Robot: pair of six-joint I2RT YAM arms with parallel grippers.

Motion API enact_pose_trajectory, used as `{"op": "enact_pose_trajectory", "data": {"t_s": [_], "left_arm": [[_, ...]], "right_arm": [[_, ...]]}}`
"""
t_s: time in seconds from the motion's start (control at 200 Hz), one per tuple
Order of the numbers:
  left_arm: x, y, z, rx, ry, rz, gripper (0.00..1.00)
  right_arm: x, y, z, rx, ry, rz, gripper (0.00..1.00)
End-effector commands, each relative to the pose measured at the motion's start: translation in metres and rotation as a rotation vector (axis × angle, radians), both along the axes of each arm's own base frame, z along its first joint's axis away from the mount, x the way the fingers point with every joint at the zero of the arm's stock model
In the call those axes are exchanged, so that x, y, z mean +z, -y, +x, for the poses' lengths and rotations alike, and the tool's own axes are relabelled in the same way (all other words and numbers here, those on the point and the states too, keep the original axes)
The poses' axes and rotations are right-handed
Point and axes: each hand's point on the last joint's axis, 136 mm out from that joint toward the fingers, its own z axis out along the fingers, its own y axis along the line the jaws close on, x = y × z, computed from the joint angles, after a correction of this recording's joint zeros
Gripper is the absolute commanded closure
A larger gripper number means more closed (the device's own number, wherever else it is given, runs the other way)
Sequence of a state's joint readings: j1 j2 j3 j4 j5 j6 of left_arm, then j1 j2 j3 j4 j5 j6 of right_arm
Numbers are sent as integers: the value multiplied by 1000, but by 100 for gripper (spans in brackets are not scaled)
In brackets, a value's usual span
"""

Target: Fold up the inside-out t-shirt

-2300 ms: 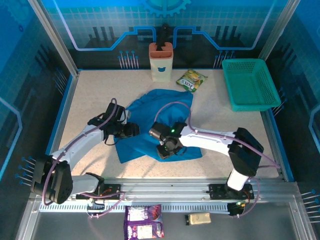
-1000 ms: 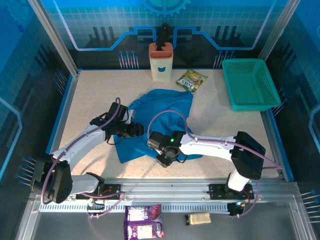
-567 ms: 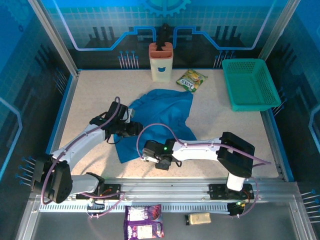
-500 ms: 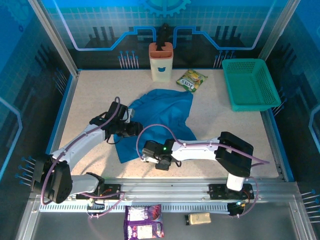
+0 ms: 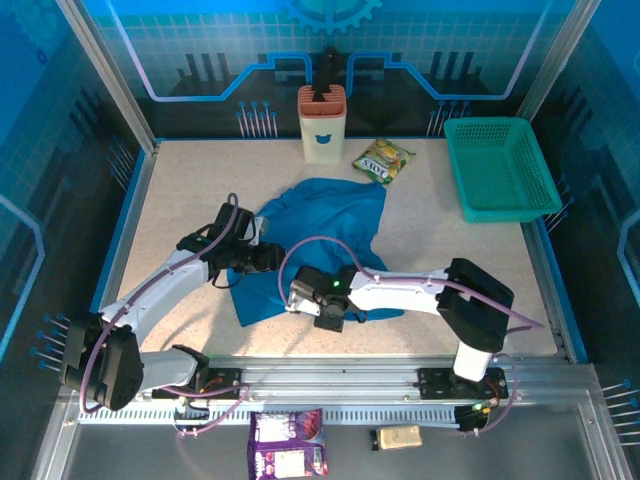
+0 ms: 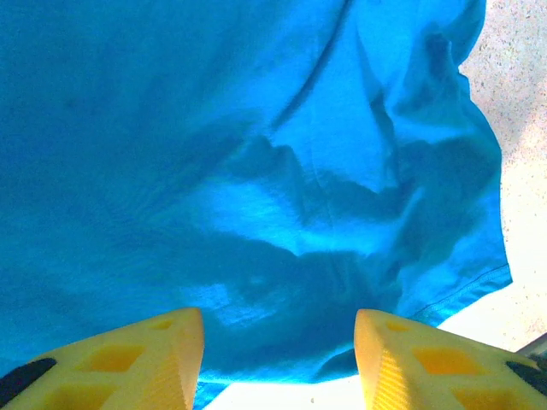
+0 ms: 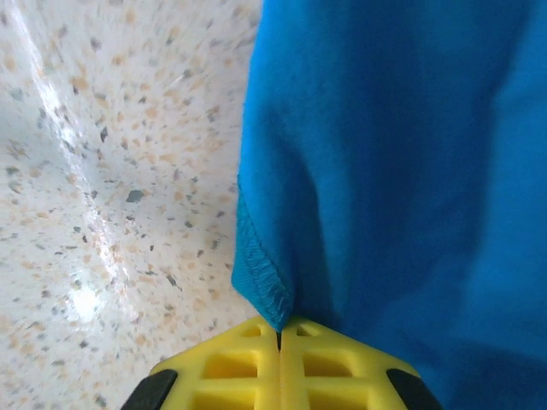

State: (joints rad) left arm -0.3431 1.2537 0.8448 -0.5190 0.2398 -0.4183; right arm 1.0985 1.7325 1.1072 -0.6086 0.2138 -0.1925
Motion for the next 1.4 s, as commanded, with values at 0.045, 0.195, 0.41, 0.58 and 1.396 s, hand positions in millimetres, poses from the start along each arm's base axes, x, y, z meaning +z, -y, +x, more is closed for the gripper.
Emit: {"op": "enact_pose_trajectory", "data": {"t_s": [0.045,0.195,0.41,0.58,1.396], "left_arm": [[16,5,0,-32,37,-28,48],[26,23,0,-106,91,-65,47],[37,59,-8,-277,200,-26,41],[21,69,-6,-317,275,132,37],[-74,87,32,-305,222,648,47]], "right_arm": [[43,3,9,-58,-61,157,100],[73,10,30,-152,-94,292,100],[108,18,60,-334,-238,524,100],[113,24,80,-494,-361,631,100],[79,53,123,-833,-574,693,100]]}}
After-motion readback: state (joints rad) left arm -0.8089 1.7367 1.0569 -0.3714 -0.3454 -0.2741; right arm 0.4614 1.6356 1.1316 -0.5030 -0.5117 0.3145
